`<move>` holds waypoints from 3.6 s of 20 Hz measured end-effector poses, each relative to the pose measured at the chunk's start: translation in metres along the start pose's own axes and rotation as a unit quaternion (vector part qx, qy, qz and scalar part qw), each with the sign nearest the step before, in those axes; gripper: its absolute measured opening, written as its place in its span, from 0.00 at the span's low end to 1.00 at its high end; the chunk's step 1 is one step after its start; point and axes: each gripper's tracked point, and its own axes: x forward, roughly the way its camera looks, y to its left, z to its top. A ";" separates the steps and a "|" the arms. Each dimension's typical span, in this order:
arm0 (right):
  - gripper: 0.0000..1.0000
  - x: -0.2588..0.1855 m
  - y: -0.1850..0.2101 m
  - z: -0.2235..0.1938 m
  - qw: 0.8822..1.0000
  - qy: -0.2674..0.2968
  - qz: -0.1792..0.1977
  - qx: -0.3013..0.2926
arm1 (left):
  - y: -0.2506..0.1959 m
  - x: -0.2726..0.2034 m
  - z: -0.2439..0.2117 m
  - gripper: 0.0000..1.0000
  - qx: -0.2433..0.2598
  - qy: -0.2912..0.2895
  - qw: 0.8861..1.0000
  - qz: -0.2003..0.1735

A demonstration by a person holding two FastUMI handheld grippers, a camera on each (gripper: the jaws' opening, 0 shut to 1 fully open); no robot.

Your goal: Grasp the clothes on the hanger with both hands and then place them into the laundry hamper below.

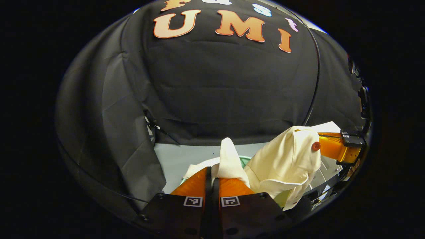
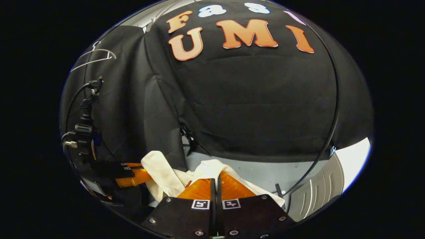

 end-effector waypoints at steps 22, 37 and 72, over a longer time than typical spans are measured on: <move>0.12 0.137 -0.019 -0.259 0.959 0.274 -0.069 0.032 | 0.019 0.109 -0.208 0.24 -0.105 0.251 0.962 0.025; 0.94 0.093 -0.017 -0.209 0.962 0.248 -0.088 0.068 | 0.015 0.074 -0.176 0.98 -0.083 0.198 0.976 0.043; 0.94 -0.236 0.017 0.308 0.972 -0.201 -0.105 -0.061 | 0.071 -0.322 0.306 0.98 -0.046 -0.356 0.926 0.118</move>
